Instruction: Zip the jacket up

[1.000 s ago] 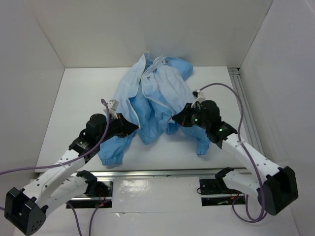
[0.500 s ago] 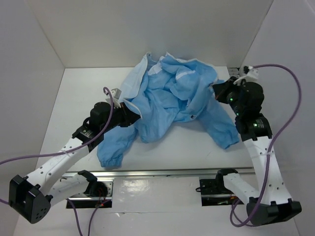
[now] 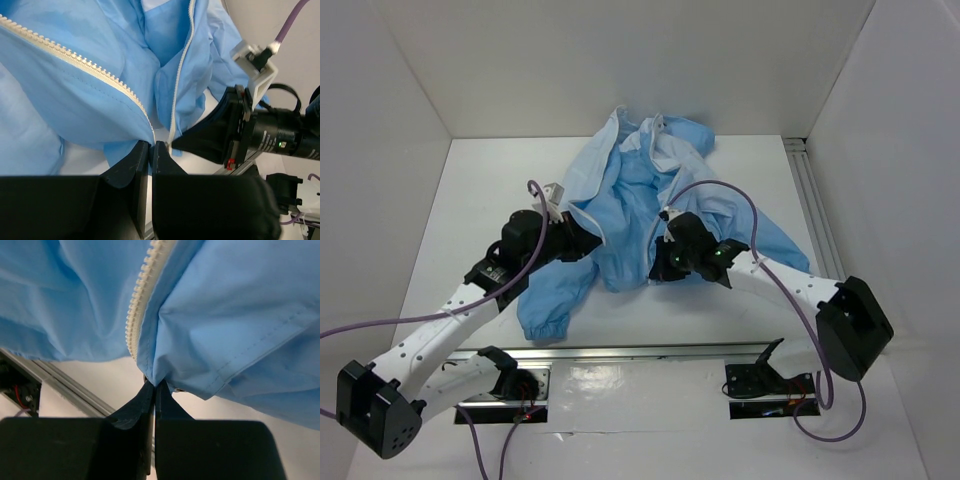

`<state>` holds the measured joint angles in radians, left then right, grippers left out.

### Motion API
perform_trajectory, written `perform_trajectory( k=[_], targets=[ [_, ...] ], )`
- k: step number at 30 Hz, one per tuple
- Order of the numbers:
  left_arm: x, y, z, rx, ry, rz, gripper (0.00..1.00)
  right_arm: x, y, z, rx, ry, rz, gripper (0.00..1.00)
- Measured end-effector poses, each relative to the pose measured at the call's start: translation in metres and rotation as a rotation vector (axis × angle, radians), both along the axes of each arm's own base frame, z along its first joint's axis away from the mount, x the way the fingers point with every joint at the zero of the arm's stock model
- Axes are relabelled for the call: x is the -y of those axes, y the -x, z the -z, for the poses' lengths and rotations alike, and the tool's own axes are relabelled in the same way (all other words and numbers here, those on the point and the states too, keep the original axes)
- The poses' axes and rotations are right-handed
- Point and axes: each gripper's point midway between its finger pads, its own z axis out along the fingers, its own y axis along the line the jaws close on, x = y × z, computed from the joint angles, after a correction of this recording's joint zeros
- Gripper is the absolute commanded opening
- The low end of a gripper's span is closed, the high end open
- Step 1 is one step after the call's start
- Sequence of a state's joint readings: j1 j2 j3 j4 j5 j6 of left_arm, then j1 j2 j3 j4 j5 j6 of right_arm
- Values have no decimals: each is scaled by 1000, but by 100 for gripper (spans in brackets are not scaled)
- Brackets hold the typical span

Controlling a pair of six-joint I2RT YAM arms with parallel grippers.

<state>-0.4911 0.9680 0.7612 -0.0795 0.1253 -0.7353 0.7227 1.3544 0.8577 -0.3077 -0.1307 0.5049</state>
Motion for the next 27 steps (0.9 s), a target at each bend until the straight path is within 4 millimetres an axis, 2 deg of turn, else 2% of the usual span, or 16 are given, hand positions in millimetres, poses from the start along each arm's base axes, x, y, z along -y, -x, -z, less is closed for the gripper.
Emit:
perform_trajectory(
  k=[6, 13, 17, 23, 27],
  targets=[
    [1, 4, 9, -19, -5, 16, 0, -10, -12, 0, 29, -32, 7, 0],
    [13, 13, 26, -39, 8, 107, 0, -9, -8, 1, 55, -137, -24, 0],
    [21, 20, 29, -17, 31, 177, 0, -2, -1, -11, 88, -243, -55, 0],
    [29, 28, 36, 30, 75, 237, 0, -7, 4, -39, 155, -382, -150, 0],
    [28, 38, 48, 93, 88, 228, 0, -4, 8, -42, 161, -457, -201, 0]
  ],
)
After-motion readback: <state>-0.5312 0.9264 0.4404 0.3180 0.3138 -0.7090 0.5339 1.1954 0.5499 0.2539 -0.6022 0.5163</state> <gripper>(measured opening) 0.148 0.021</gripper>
